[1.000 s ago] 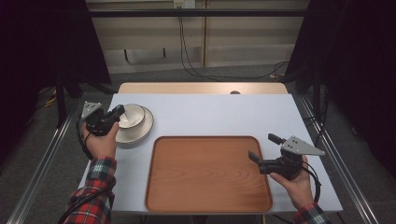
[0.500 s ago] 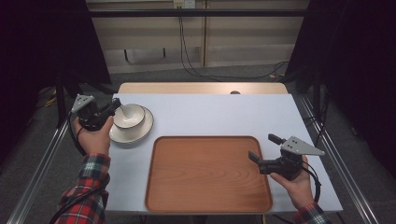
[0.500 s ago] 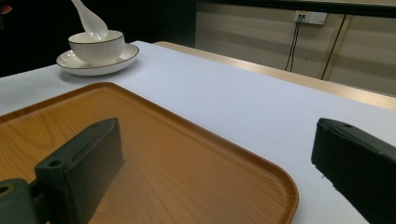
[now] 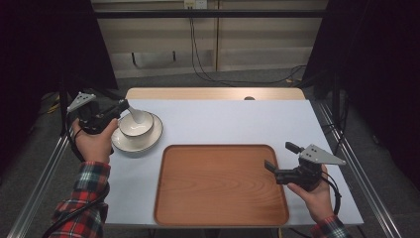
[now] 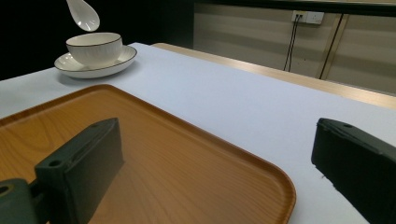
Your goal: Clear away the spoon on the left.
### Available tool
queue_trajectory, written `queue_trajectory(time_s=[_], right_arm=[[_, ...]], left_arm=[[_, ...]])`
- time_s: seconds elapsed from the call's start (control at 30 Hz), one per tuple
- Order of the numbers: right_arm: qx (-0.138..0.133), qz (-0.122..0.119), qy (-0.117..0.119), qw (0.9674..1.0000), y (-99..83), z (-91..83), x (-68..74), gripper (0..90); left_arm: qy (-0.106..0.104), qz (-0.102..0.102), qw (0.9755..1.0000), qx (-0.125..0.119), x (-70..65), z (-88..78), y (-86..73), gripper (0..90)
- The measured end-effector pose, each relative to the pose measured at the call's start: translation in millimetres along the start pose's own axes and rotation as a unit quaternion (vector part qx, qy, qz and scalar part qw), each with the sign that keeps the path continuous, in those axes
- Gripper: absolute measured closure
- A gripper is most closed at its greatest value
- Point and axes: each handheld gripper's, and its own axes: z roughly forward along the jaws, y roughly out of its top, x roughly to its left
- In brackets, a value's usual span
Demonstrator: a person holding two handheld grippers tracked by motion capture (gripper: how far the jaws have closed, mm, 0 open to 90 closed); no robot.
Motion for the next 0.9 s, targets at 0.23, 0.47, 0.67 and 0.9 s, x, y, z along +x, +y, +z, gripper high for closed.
queue_trajectory(time_s=[0.23,0.47,0.67,0.9], right_arm=[[-0.001,0.002,0.001,1.0000,0.2,-0.2,0.5,1.6],[0.000,0.004,0.005,1.0000,0.1,0.8,1.3,1.6],[0.001,0.000,0.007,1.0000,-0.1,0.9,0.6,1.6],[0.002,0.000,0.007,1.0000,0.0,1.0,0.5,1.5]], left_arm=[[-0.029,0.018,0.9993,0.013,-16.7,0.3,3.0,85.1],[-0.066,0.018,0.9972,0.029,-31.0,2.4,-3.1,85.1],[-0.091,0.015,0.9949,0.042,-38.3,3.9,-10.6,85.1],[-0.112,0.022,0.9918,0.058,-46.8,3.3,-18.3,85.1]])
